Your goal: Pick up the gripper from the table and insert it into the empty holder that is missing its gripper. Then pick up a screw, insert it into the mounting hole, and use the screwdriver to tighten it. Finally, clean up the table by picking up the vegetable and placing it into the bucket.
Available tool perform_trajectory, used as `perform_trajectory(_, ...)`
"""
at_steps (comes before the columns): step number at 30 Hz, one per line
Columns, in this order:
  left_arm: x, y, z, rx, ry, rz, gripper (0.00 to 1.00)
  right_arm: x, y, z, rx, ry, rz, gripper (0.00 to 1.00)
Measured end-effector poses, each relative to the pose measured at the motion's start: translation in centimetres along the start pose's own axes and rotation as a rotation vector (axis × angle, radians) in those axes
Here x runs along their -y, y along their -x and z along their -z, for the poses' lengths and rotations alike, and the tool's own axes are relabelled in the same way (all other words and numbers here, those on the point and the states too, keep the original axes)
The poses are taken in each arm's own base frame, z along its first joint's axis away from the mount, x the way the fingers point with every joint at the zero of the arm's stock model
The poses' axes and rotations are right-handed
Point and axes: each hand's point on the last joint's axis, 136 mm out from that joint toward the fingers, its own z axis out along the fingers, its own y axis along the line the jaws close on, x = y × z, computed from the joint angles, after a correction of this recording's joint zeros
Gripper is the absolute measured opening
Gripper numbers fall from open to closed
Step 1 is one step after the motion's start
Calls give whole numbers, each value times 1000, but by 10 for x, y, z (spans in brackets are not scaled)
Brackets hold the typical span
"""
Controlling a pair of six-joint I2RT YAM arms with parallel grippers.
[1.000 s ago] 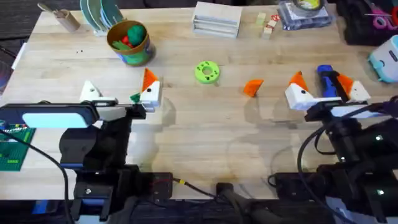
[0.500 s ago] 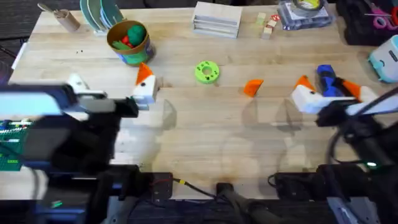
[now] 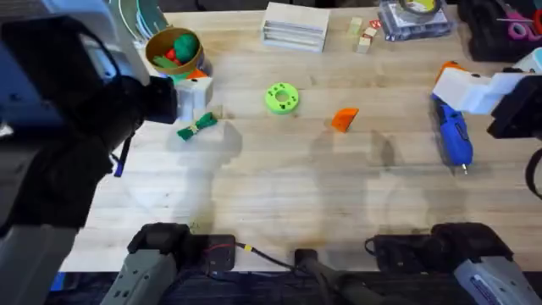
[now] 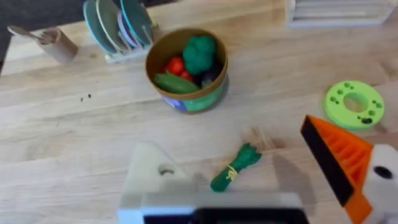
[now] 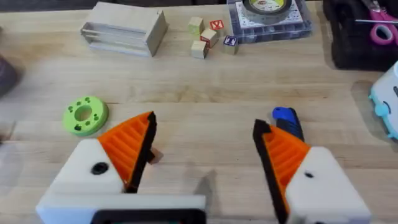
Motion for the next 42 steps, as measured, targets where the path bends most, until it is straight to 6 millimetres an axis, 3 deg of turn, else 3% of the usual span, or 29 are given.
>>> perform_trajectory(9,8,-45,-26,-220,-41,-28,993,0,0,0,-2,0,0,992)
perform_trajectory(21,19,-113,-87,-522,-126,-125,992,0,-1,0,-5,0,0,991)
perform_trajectory(22,21,-125,-95,-565,-142,-144,807,0,-2,0,-8,0,0,992)
perform_trajectory(25,22,-132,-97,-591,-152,-153,337,0,-6,0,-26,-1,-1,993)
perform_trajectory(27,22,-132,-97,-588,-154,-162,45,0,-10,0,-41,-2,-1,994)
perform_trajectory(31,20,-120,-92,-545,-144,-165,20,1,-12,0,-49,-3,-2,994)
perform_trajectory(32,19,-115,-88,-524,-140,-171,74,1,-12,0,-49,-3,-2,994)
perform_trajectory(37,18,-74,-59,-380,-116,-185,852,1,-12,0,-49,-3,-2,993)
perform_trajectory(38,18,-63,-52,-342,-112,-184,923,1,-12,0,-49,-3,-2,993)
perform_trajectory(39,18,-50,-44,-297,-106,-187,825,1,-12,0,-49,-3,-2,992)
perform_trajectory(42,14,-9,-17,-136,-80,-192,360,1,-12,0,-49,-3,-2,992)
